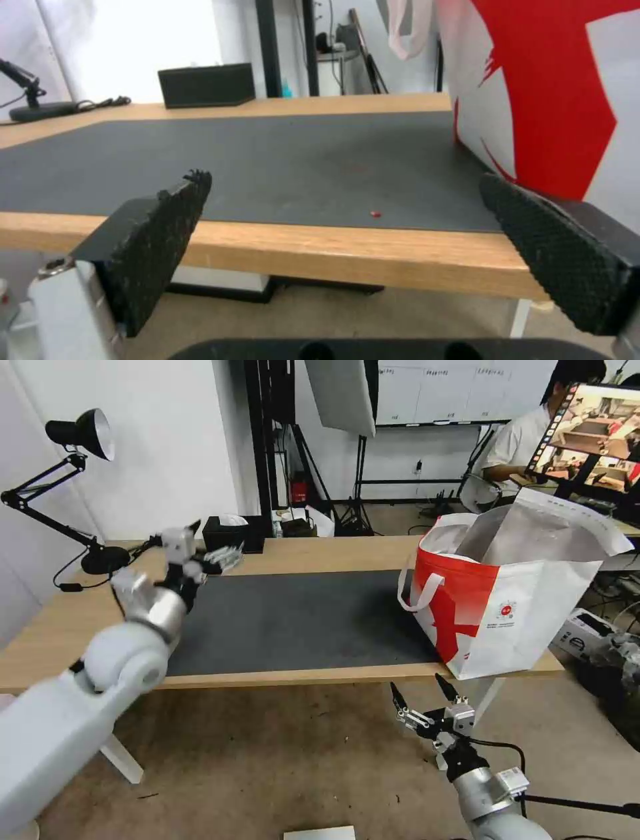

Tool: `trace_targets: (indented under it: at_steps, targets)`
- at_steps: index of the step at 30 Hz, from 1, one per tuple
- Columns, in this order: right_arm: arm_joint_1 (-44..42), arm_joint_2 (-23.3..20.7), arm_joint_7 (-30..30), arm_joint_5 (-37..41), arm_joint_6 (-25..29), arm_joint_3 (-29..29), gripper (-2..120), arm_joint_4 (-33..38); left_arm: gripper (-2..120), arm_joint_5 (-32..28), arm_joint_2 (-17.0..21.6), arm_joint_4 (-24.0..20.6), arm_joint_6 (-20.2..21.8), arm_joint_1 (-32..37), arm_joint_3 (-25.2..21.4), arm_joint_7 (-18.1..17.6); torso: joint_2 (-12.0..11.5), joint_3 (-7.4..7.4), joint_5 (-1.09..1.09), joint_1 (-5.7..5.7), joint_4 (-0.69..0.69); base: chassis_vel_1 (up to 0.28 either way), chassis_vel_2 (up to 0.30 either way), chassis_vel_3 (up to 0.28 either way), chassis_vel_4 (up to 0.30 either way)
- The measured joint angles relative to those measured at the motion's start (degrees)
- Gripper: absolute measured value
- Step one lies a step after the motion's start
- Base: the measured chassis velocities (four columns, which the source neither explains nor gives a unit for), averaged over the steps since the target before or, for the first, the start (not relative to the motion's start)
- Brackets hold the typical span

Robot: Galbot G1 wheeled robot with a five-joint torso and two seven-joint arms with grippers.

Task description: Pick up the trash from the table and place it into the takeout bag.

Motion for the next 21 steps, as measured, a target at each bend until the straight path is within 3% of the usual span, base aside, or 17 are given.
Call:
trace_targets:
  at_steps: [1,4,5,8,16,21]
  targets:
    - [0.0,0.0,0.0,0.0,0.0,0.0,100,0.0,100,0.0,0.0,0.0,0.0,0.0,0.0,0.0,0.0,0.00,0.00,0.00,0.00,0.000,0.000,0.000,0.000]
    - [0.0,0.0,0.0,0.0,0.0,0.0,100,0.0,100,6.6,-5.5,-1.5,-2.0,12.1,-7.4,1.0,0.0,0.00,0.00,0.00,0.00,0.000,0.000,0.000,0.000]
    - [0.0,0.0,0.0,0.0,0.0,0.0,100,0.0,100,6.6,-5.5,-1.5,-2.0,12.1,-7.4,1.0,0.0,0.00,0.00,0.00,0.00,0.000,0.000,0.000,0.000]
    - [0.0,0.0,0.0,0.0,0.0,0.0,100,0.0,100,13.0,-11.6,-1.9,-5.2,22.2,-11.6,3.6,0.0,0.00,0.00,-0.01,0.02,0.000,0.000,0.000,0.000]
    - [0.0,0.0,0.0,0.0,0.0,0.0,100,0.0,100,18.1,-19.9,-1.7,-8.5,30.7,-14.2,6.5,0.0,0.00,0.01,0.00,0.00,0.000,0.000,0.000,0.000]
    - [0.0,0.0,0.0,0.0,0.0,0.0,100,0.0,100,18.9,-22.3,-1.8,-9.2,32.5,-14.3,6.9,0.0,0.00,0.01,0.00,0.00,0.000,0.000,0.000,0.000]
